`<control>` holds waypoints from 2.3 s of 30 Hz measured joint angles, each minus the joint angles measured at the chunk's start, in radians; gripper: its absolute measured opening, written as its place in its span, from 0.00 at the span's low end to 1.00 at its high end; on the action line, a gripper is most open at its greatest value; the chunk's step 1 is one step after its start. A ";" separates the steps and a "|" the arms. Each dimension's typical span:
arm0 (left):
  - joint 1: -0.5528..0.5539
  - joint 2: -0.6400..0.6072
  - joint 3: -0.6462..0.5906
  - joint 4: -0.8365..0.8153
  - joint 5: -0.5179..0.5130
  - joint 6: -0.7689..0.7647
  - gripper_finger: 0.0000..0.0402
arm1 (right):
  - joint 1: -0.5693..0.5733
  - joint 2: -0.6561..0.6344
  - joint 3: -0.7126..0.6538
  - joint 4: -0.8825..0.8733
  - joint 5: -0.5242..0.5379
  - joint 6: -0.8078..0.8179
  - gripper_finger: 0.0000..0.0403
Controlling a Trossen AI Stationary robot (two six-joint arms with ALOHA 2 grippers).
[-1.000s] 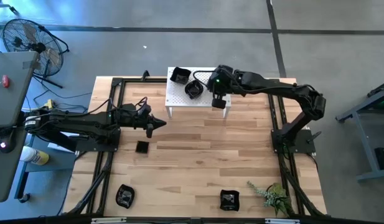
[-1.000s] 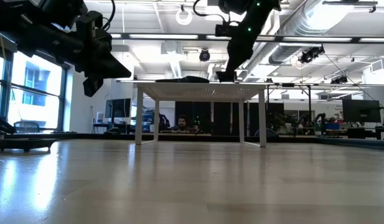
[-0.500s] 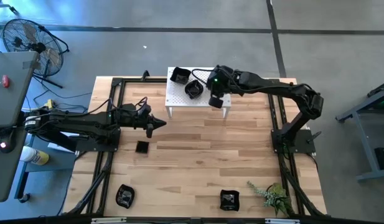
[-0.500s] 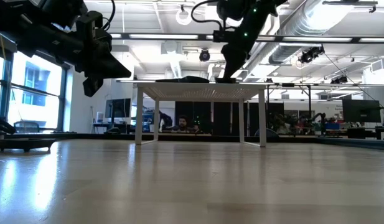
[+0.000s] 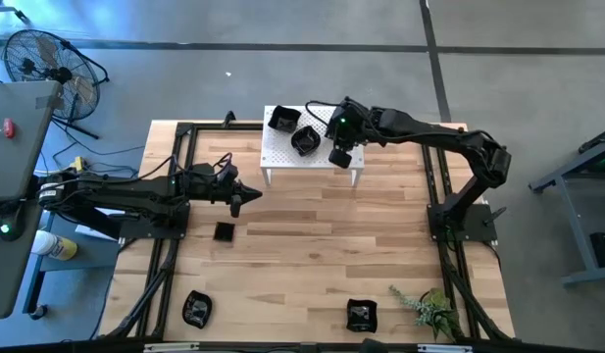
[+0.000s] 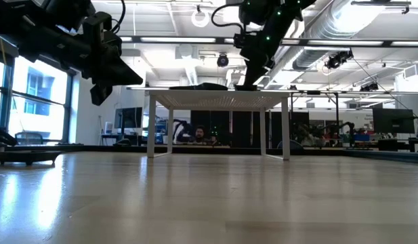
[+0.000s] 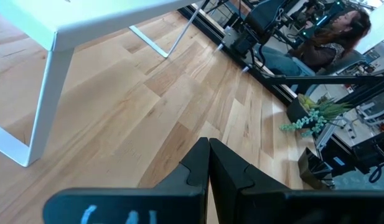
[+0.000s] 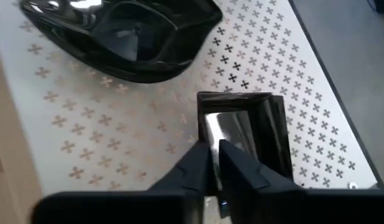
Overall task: Pick & Place Mini shaped plates
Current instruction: Stack the black square plate on top of the black square plates on the shelf, then stack the black distorted square plate on top of the black distorted square plates on the shelf
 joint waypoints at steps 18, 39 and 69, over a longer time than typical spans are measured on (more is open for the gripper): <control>0.000 0.000 0.000 -0.002 0.000 0.002 0.01 | 0.005 -0.032 0.000 0.024 0.095 -0.023 0.03; 0.000 0.013 0.013 -0.033 0.005 0.114 0.01 | 0.047 -0.203 -0.038 0.062 -0.190 0.157 0.09; 0.000 0.013 0.100 -0.262 0.062 0.298 0.01 | 1.044 -0.127 -0.581 0.435 -0.282 1.086 0.31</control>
